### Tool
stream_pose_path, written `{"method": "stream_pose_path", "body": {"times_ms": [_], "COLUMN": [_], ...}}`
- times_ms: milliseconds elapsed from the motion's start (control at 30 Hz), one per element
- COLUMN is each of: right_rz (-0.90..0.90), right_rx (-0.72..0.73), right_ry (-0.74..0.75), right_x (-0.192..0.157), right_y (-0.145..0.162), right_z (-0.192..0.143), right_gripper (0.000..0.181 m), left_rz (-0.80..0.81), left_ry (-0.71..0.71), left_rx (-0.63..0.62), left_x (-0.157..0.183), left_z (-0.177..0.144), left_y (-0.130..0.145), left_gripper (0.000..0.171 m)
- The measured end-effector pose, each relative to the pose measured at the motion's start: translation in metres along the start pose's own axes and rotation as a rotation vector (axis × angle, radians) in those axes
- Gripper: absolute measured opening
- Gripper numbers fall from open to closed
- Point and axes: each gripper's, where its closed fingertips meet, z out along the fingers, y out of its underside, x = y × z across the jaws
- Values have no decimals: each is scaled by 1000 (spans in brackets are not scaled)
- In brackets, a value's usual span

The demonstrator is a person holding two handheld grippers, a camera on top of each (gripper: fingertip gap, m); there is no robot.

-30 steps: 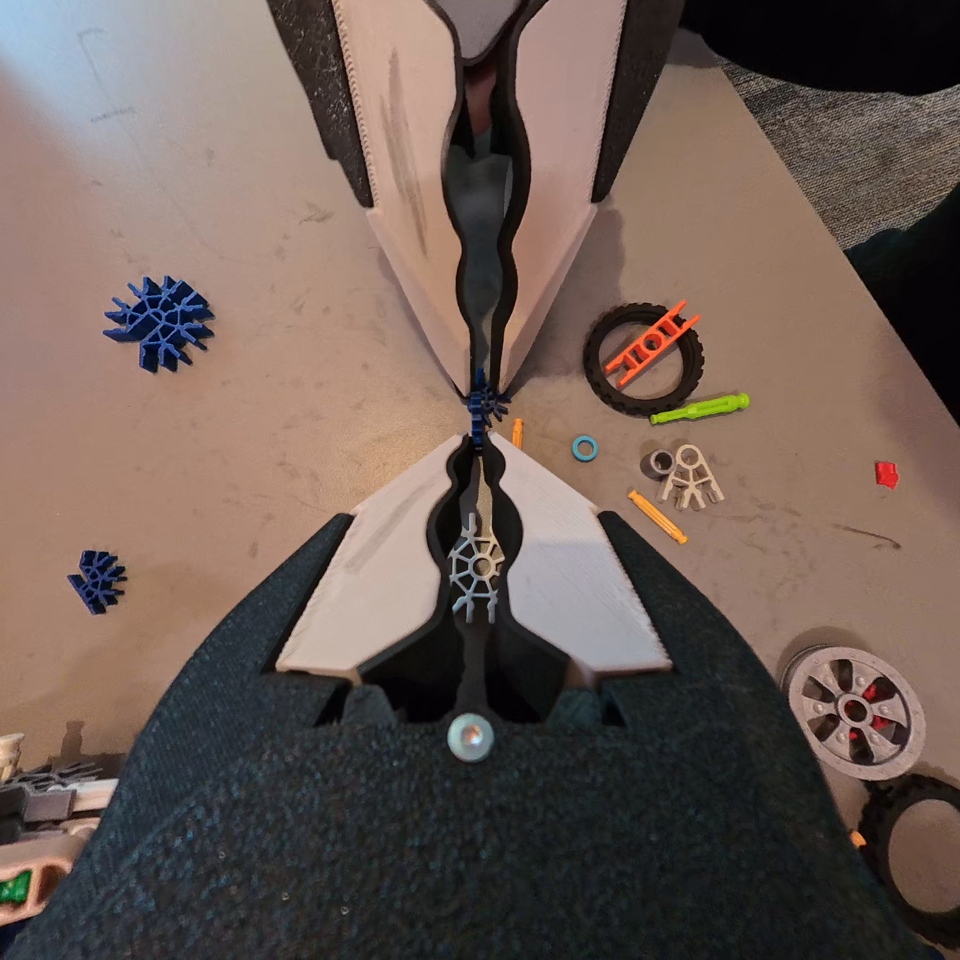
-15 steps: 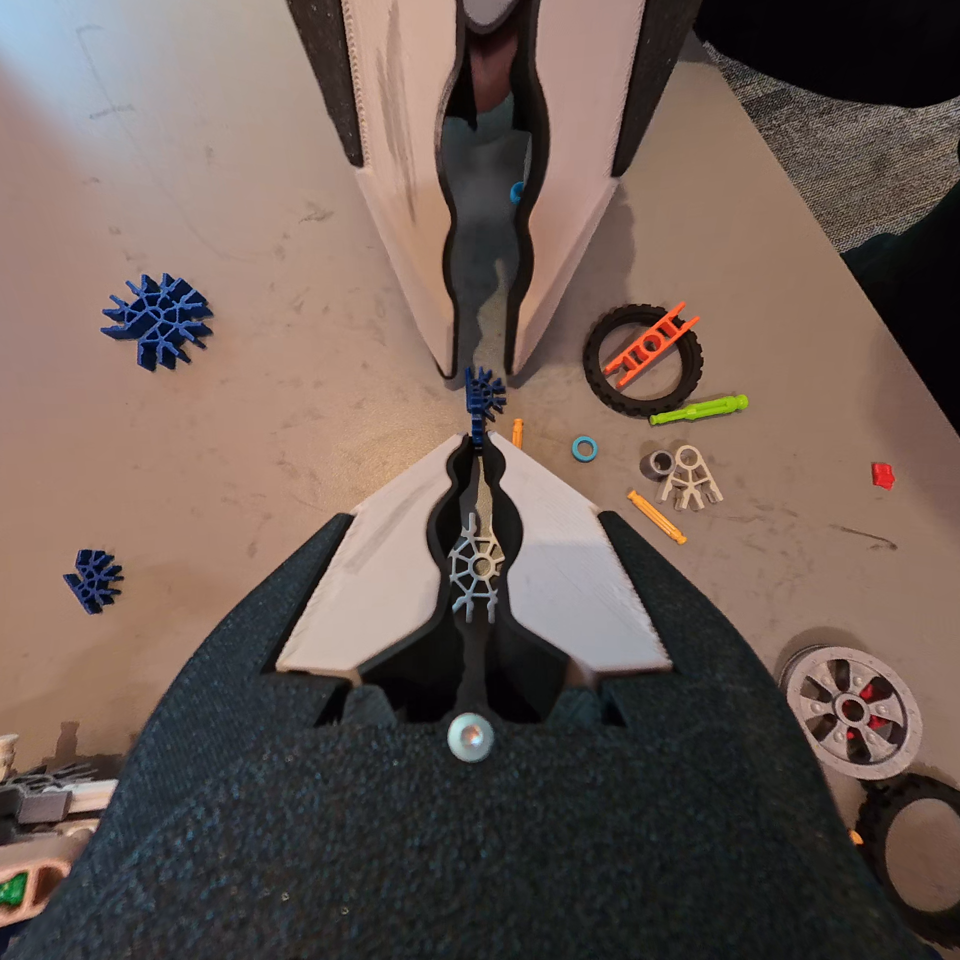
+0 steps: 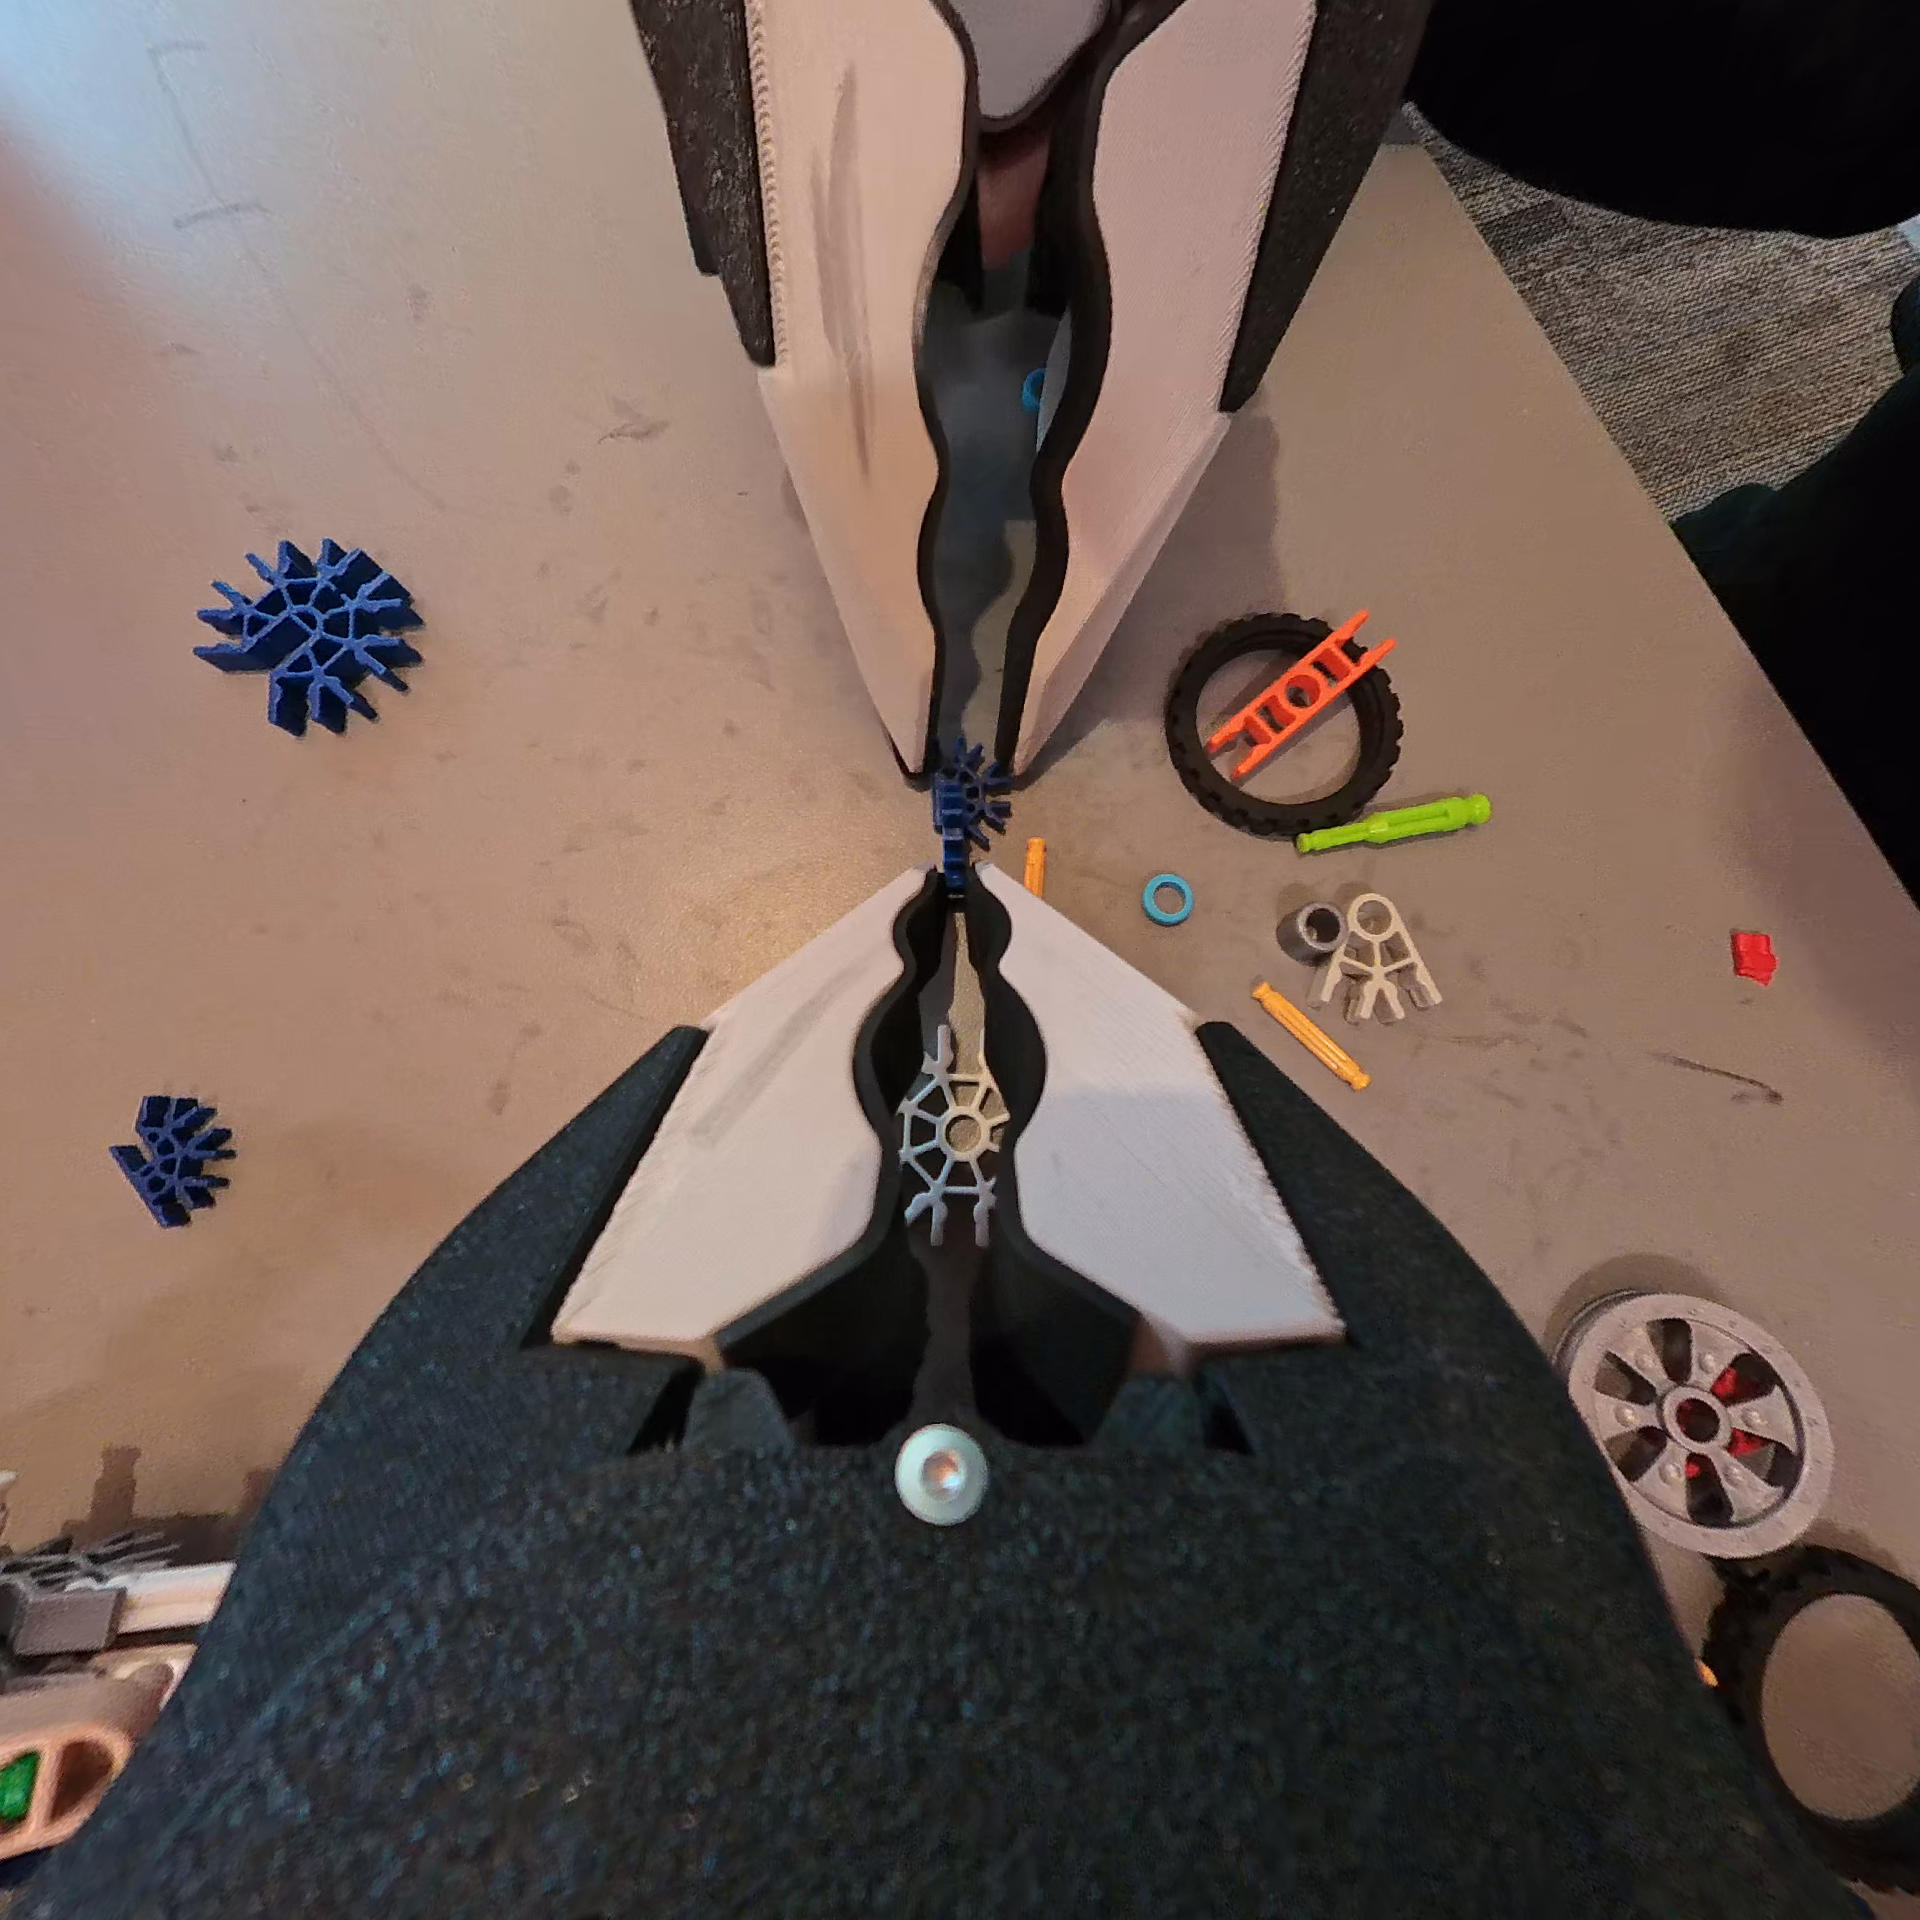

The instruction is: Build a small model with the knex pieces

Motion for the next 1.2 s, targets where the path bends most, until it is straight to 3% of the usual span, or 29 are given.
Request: {"method": "stream_pose_path", "body": {"times_ms": [1200], "right_rz": [4], "right_rx": [20], "right_ry": [-37], "right_x": [-1], "right_y": [-4], "right_z": [5], "right_gripper": [11], "left_rz": [4], "left_ry": [-32], "left_rx": [-12], "left_x": [-1], "left_z": [-3], "left_y": [-1], "left_gripper": [2]}}
